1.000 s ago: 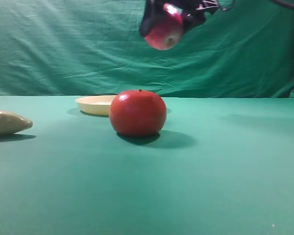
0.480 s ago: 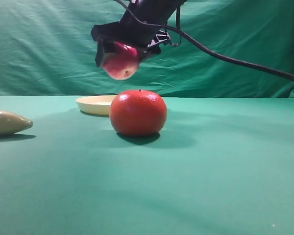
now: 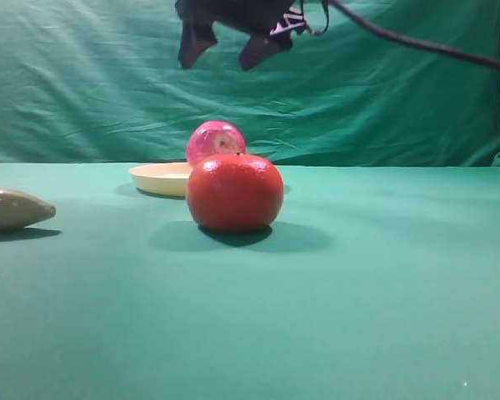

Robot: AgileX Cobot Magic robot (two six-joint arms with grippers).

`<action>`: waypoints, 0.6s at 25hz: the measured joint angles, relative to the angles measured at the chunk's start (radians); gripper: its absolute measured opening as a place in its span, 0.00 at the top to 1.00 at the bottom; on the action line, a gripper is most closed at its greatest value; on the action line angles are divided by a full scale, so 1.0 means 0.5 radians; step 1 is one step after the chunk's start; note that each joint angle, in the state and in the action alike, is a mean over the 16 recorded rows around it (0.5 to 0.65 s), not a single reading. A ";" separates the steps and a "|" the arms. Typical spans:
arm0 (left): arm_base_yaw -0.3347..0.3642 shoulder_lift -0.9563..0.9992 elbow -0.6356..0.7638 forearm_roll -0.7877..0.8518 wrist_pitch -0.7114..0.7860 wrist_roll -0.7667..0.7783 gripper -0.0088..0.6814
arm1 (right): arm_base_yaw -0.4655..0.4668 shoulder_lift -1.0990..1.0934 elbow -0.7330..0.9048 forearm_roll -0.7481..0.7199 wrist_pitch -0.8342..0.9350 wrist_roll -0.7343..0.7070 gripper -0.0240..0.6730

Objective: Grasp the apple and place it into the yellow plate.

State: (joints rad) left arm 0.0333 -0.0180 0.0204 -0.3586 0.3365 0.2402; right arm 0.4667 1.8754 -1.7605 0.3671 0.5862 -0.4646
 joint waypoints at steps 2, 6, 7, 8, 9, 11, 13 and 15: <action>0.000 0.000 0.000 0.000 0.000 0.000 0.76 | -0.025 -0.114 0.004 -0.022 0.136 0.032 0.75; 0.000 0.000 0.000 0.000 0.000 0.000 0.76 | -0.056 -0.347 0.063 -0.065 0.356 0.102 0.90; 0.000 0.000 0.000 0.000 0.000 0.000 0.76 | -0.060 -0.409 0.093 -0.075 0.392 0.120 0.93; 0.000 0.000 0.000 0.000 0.000 0.000 0.76 | -0.063 -0.474 0.130 -0.083 0.419 0.137 0.95; 0.000 0.000 0.000 0.000 0.000 0.000 0.76 | -0.064 -0.541 0.175 -0.090 0.437 0.155 0.96; 0.000 0.000 0.000 0.000 0.000 0.000 0.76 | -0.064 -0.683 0.283 -0.102 0.448 0.188 0.97; 0.000 0.000 0.000 0.000 0.000 0.000 0.76 | -0.062 -0.840 0.418 -0.112 0.433 0.211 0.97; 0.000 0.000 0.000 0.000 0.000 0.000 0.76 | -0.059 -1.008 0.576 -0.118 0.394 0.225 0.97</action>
State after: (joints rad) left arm 0.0333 -0.0180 0.0204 -0.3586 0.3365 0.2402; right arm 0.4374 1.3714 -1.4725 0.3082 0.7831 -0.3521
